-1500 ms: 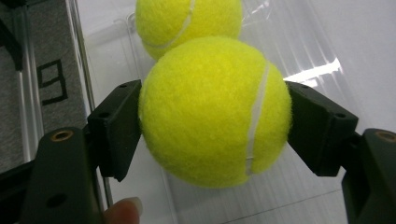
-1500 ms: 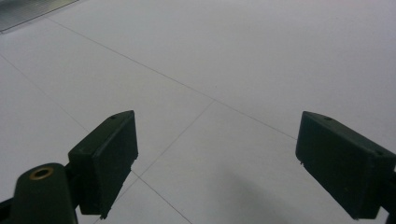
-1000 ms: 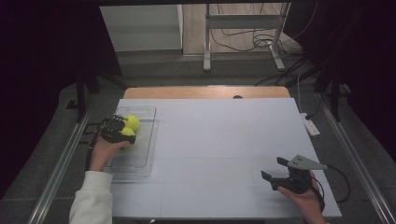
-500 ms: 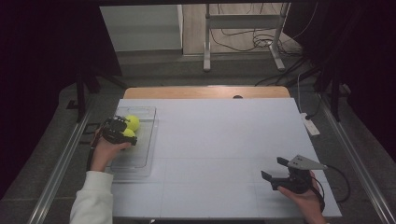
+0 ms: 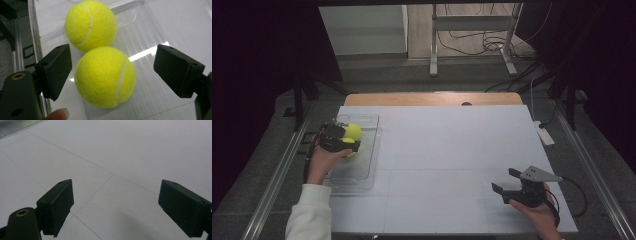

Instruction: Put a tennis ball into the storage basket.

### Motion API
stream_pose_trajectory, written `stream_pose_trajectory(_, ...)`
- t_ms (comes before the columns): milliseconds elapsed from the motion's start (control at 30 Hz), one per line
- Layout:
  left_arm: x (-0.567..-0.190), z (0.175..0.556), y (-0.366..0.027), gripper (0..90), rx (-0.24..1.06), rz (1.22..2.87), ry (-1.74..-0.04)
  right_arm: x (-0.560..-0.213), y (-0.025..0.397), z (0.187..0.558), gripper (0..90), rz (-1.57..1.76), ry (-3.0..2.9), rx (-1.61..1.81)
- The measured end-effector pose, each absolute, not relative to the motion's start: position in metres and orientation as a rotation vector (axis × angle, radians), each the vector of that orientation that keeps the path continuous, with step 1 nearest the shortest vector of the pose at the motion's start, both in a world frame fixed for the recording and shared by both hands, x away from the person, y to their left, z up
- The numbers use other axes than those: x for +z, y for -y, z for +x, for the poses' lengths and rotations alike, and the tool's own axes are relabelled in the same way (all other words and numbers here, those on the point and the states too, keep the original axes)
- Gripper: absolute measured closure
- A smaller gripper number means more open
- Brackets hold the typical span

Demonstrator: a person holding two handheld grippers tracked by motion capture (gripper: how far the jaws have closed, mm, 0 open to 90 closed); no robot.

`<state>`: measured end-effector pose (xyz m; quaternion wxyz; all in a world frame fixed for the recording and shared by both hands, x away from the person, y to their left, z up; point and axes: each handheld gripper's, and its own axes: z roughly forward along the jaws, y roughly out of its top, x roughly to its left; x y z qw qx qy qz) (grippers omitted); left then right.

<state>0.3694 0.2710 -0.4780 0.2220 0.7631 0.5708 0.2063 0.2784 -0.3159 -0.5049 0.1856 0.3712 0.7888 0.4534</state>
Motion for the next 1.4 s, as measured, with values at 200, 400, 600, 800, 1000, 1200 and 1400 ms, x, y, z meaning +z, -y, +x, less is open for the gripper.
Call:
stream_pose_trajectory(200,-0.473,0.365,-0.270,16.0,0.529,2.058,-1.511,-0.505,0.316,0.279,13.4,1.044,-2.221,1.280)
stream_pose_trajectory(400,-0.465,0.359,-0.268,15.8,0.512,2.002,-1.457,-0.505,0.317,0.280,13.4,1.046,-2.219,1.292)
stream_pose_trajectory(600,-0.457,0.347,-0.265,15.9,0.494,1.969,-1.416,-0.505,0.319,0.279,13.4,1.057,-2.216,1.310)
stream_pose_trajectory(800,-0.450,0.334,-0.261,15.7,0.476,1.917,-1.341,-0.505,0.320,0.277,13.4,1.051,-2.217,1.319)
stream_pose_trajectory(1000,-0.448,0.323,-0.255,15.1,0.462,1.892,-1.286,-0.505,0.322,0.275,13.4,1.062,-2.213,1.318)
stream_pose_trajectory(1200,-0.450,0.315,-0.249,15.0,0.434,1.873,-1.252,-0.505,0.321,0.274,13.4,1.058,-2.216,1.317)
stream_pose_trajectory(1400,-0.454,0.305,-0.243,14.8,0.416,1.860,-1.208,-0.504,0.323,0.274,13.4,1.058,-2.212,1.321)
